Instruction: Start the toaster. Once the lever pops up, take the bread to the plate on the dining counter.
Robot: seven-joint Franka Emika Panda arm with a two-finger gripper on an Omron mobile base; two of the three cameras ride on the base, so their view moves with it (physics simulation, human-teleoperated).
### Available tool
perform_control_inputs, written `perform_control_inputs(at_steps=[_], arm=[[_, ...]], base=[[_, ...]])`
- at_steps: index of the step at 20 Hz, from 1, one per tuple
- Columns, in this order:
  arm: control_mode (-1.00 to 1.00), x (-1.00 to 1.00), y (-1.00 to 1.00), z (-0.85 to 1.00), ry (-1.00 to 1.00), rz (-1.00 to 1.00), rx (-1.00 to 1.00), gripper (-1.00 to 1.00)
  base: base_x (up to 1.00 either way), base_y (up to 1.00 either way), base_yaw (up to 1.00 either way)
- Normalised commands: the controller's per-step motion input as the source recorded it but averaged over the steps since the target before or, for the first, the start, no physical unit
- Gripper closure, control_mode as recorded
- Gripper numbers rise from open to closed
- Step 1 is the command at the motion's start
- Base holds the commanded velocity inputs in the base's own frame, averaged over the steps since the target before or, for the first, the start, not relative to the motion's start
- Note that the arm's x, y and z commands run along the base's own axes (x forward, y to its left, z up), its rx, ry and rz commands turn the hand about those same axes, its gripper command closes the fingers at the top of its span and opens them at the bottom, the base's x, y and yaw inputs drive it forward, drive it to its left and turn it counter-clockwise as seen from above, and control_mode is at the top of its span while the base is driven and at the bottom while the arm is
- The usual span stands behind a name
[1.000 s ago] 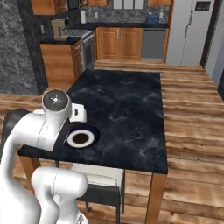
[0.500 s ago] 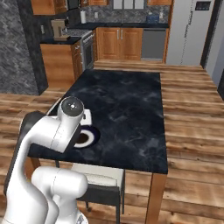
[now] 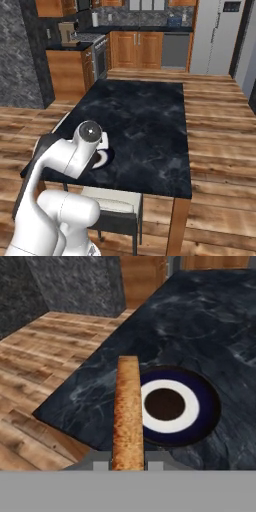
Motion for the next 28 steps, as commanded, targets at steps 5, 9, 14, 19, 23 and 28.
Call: perform_control_inputs(at_steps=[5, 9, 14, 19, 23, 28], arm=[[-1.00, 0.34, 0.00, -0.19, 0.00, 0.00, 0.00, 1.00], [-1.00, 0.30, 0.03, -0.16, 0.00, 0.00, 0.00, 1.00], [-1.00, 0.23, 0.07, -0.15, 0.00, 0.00, 0.00, 1.00], [-1.00, 0.23, 0.10, -0.13, 0.00, 0.00, 0.00, 1.00], [-1.00, 0.22, 0.12, -0.16, 0.00, 0.00, 0.00, 1.00], [-1.00, 0.18, 0.10, -0.25, 0.00, 0.00, 0.00, 1.00]], base=[[0.00, 0.00, 0.00], [0.00, 0.00, 0.00], [0.00, 0.00, 0.00], [0.00, 0.00, 0.00], [0.00, 0.00, 0.00], [0.00, 0.00, 0.00]])
